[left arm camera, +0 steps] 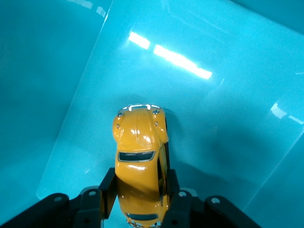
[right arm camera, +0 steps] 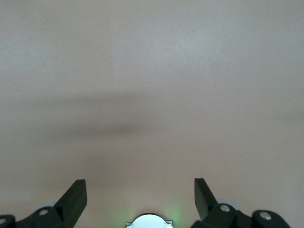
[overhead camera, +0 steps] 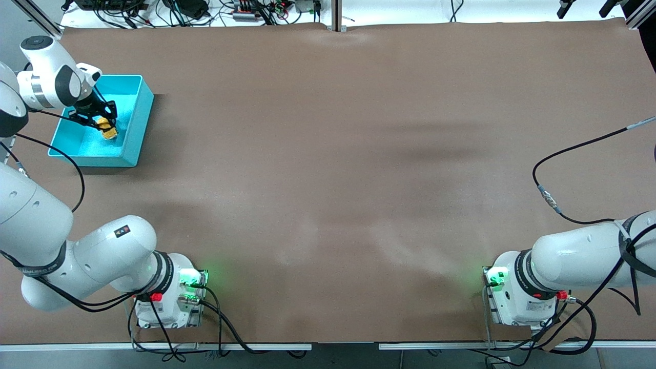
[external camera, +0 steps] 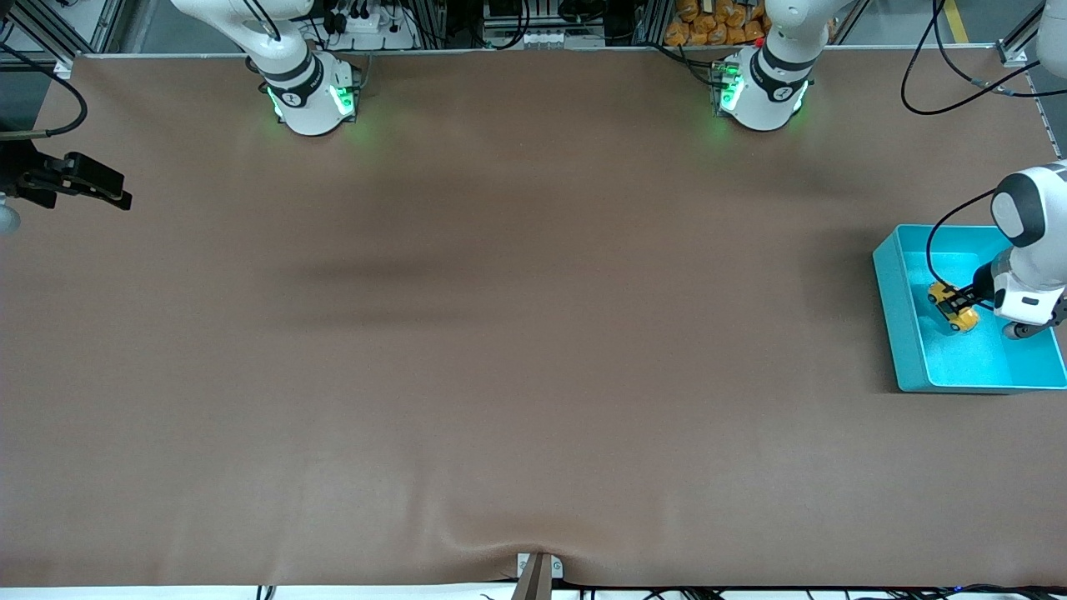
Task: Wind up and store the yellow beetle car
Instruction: 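Lower the car into the cyan bin and open the left gripper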
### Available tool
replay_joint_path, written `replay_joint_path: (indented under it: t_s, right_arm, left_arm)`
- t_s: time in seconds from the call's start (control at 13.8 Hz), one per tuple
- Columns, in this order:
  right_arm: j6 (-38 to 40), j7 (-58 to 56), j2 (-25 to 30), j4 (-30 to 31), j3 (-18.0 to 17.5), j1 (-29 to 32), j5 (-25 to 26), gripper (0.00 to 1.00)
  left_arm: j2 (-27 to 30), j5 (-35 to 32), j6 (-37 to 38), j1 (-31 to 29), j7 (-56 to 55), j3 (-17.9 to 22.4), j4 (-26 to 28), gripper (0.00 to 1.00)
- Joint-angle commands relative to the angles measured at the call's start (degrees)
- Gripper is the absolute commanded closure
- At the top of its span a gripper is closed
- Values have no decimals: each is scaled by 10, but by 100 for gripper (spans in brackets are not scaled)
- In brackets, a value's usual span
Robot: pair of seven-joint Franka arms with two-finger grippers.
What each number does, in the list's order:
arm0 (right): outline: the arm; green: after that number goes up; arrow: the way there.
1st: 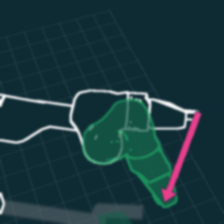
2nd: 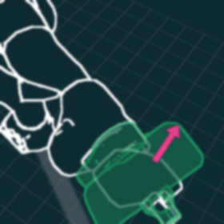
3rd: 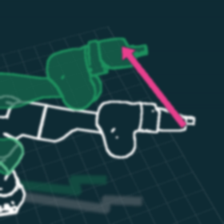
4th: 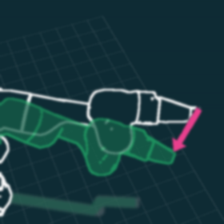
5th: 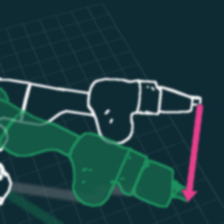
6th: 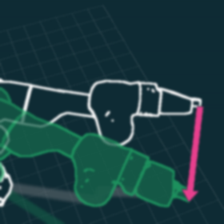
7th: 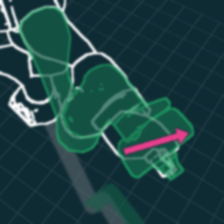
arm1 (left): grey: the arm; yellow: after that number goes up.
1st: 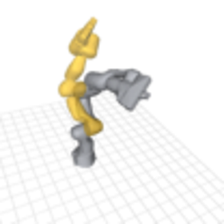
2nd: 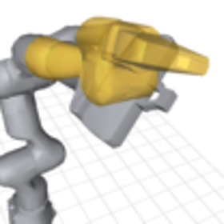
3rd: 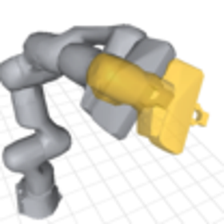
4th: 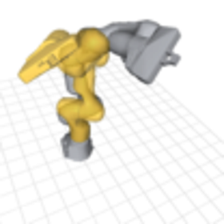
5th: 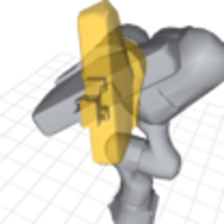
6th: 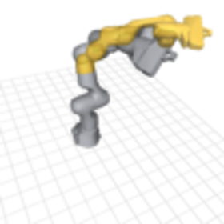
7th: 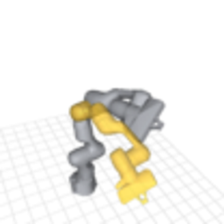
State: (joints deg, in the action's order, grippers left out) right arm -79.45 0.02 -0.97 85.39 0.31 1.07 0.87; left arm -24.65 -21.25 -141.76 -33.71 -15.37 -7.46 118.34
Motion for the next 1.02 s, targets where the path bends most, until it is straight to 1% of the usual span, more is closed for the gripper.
replay_joint_path:
  t_s: [0.0,0.07,0.22,0.29,0.36,0.58,0.65,0.73,0.87,0.95]
  right_arm:
    - [4,10,-1,-2,-2,0,0,0]
    - [4,10,-3,-3,-2,0,0,0]
    - [4,10,-3,-3,-2,1,0,0]
    - [4,10,-4,-2,-2,1,0,0]
    - [4,10,-4,-3,-2,0,0,0]
    - [4,10,-4,-2,-2,0,0,0]
    - [4,10,-4,-2,-2,0,0,0]
    - [4,10,-5,-2,-2,0,0,0]
    - [5,10,-5,-2,-2,0,0,0]
    - [5,10,-5,-2,-2,0,0,0]
  left_arm:
    - [-4,-22,-7,-6,0,-4,-7,87]
    - [-7,-22,-11,-6,0,-4,-7,85]
    - [-10,-22,-11,-6,0,-4,-8,74]
    - [-11,-22,-12,-6,0,-4,-8,70]
    - [-12,-22,-12,-6,0,-4,-9,67]
    - [-19,-22,-12,-6,0,-4,-15,63]
    - [-19,-22,-12,-6,0,-4,-15,58]
    - [-18,-22,-12,-5,0,-4,-15,50]
    - [-18,-22,-12,-5,0,-4,-20,15]
    - [-17,-22,-12,-5,0,-4,-22,3]
